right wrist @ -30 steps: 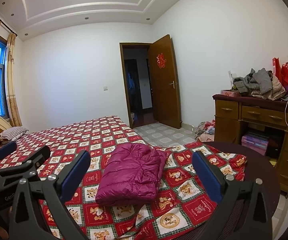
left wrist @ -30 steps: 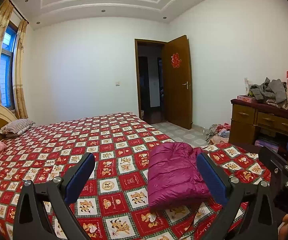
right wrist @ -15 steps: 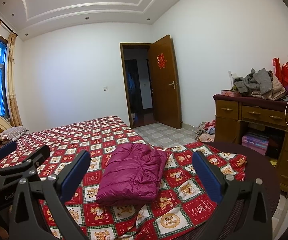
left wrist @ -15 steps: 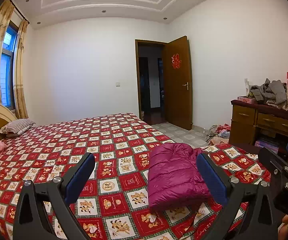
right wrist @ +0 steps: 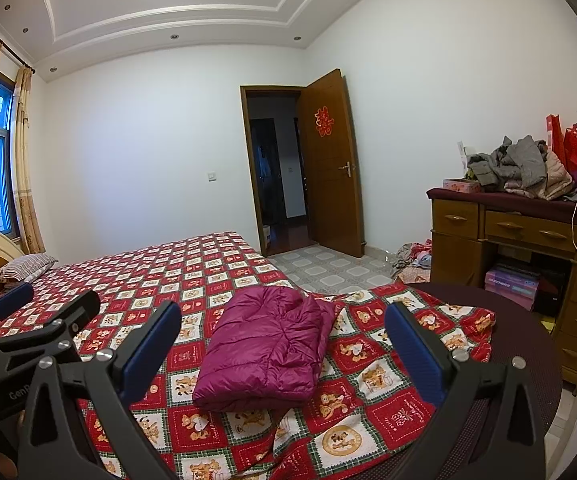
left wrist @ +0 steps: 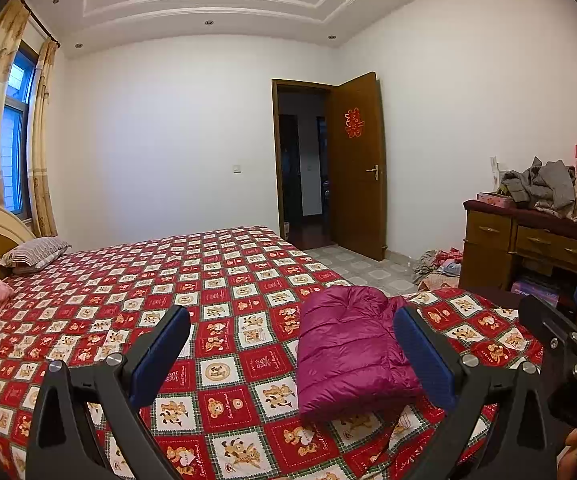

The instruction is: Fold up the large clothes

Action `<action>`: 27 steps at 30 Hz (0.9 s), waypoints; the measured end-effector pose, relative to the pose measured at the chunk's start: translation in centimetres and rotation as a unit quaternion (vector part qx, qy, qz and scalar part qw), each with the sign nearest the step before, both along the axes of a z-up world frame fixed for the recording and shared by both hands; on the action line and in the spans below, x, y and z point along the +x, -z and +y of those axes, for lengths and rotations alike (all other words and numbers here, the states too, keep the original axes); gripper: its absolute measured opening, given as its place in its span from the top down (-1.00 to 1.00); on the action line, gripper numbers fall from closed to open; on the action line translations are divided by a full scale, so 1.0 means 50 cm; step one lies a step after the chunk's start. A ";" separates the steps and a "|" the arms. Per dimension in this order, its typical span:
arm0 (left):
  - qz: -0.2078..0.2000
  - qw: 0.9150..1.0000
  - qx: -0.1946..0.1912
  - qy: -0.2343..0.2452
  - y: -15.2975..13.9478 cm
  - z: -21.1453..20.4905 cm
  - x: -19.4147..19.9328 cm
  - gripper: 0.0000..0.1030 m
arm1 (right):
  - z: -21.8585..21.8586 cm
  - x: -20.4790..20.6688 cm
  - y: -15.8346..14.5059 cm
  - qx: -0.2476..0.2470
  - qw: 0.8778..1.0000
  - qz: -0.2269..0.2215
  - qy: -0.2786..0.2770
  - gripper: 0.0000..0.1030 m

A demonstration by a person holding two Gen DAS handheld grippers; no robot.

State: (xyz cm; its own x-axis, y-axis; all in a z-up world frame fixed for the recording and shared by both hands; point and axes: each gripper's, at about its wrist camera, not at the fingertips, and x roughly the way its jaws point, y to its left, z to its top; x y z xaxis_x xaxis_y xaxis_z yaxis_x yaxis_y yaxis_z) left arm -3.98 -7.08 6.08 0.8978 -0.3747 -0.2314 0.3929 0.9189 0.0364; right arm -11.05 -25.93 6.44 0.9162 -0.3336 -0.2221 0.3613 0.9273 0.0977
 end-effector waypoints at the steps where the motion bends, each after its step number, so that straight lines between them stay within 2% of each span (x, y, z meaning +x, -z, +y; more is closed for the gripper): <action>1: 0.000 1.000 0.000 -0.001 0.000 0.000 0.000 -0.98 | 0.000 0.000 0.000 0.000 1.000 0.000 0.000 -1.00; 9: -0.007 1.000 -0.004 -0.005 -0.004 0.001 0.002 -0.98 | 0.000 0.002 0.000 -0.002 1.000 -0.002 0.003 -1.00; 16: -0.029 1.000 0.002 -0.012 -0.013 0.001 -0.007 -0.98 | -0.001 0.001 0.002 -0.002 1.000 0.000 0.002 -1.00; 21: -0.010 1.000 -0.002 -0.001 -0.011 0.002 0.004 -0.98 | -0.001 0.001 0.002 -0.002 1.000 0.000 0.002 -1.00; 27: 0.012 1.000 -0.002 -0.015 -0.002 0.006 0.026 -0.98 | -0.001 0.001 0.004 -0.002 1.000 0.001 0.002 -1.00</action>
